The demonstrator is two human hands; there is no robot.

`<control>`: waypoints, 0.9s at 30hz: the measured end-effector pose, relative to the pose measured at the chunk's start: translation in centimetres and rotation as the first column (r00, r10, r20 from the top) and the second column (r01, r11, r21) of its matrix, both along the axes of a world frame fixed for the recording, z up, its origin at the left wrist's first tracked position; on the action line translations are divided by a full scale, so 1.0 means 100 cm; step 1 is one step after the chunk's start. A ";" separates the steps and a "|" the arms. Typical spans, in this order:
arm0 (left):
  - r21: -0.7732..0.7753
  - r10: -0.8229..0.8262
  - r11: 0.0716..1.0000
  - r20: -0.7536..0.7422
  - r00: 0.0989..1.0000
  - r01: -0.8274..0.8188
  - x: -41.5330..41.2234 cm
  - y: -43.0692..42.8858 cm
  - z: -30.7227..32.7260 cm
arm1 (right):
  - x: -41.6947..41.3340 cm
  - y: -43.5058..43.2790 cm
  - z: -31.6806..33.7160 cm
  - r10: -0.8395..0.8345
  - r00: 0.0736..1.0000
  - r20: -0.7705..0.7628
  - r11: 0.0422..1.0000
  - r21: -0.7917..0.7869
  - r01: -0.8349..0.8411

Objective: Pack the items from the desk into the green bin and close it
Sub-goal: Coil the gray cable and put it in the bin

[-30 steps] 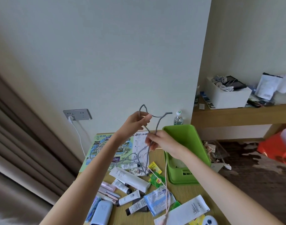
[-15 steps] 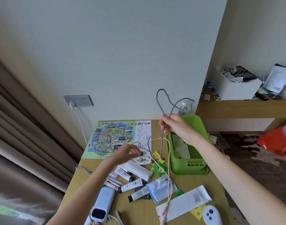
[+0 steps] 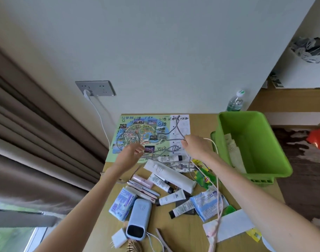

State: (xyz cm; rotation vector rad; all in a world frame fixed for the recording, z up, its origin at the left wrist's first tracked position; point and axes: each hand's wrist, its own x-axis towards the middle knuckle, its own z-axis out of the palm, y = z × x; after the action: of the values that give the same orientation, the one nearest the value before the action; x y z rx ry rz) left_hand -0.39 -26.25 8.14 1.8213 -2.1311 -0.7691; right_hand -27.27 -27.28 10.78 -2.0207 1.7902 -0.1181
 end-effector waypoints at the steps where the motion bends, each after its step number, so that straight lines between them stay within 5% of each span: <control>1: 0.019 -0.003 1.000 0.006 1.000 0.003 0.009 -0.006 -0.008 | 0.005 -0.006 -0.009 -0.003 1.000 -0.028 1.000 0.020 0.003; 8: 0.251 0.042 0.965 0.123 0.992 -0.072 0.056 -0.043 -0.064 | 0.028 -0.036 -0.057 -0.114 0.978 -0.173 0.993 0.018 0.119; 11: 0.387 -0.026 0.922 0.114 0.993 -0.020 0.073 -0.051 -0.084 | 0.045 -0.037 -0.064 -0.093 0.979 -0.183 0.985 -0.159 0.063; 15: 0.510 -0.147 0.856 0.090 0.985 0.081 0.095 -0.043 -0.098 | 0.094 -0.022 -0.068 0.138 0.984 -0.116 0.903 -0.393 -0.173; 20: 0.503 -0.324 0.841 0.173 0.930 0.199 0.113 -0.016 -0.106 | 0.143 0.007 -0.098 0.490 0.864 -0.118 0.816 -0.286 -0.502; 24: 0.411 -0.504 0.849 0.441 0.743 0.331 0.128 -0.004 -0.107 | 0.154 0.019 -0.118 0.513 0.851 -0.114 0.834 -0.168 -0.525; 27: 0.301 -0.463 0.886 0.513 0.722 0.353 0.133 0.002 -0.108 | 0.156 0.021 -0.118 0.478 0.875 -0.075 0.854 -0.197 -0.482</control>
State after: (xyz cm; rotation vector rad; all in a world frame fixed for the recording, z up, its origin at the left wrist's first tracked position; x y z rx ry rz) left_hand 12.95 -26.06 -2.66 1.8570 -3.0299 -0.5479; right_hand -11.65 -25.17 -1.03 -2.5687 1.2697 -0.1336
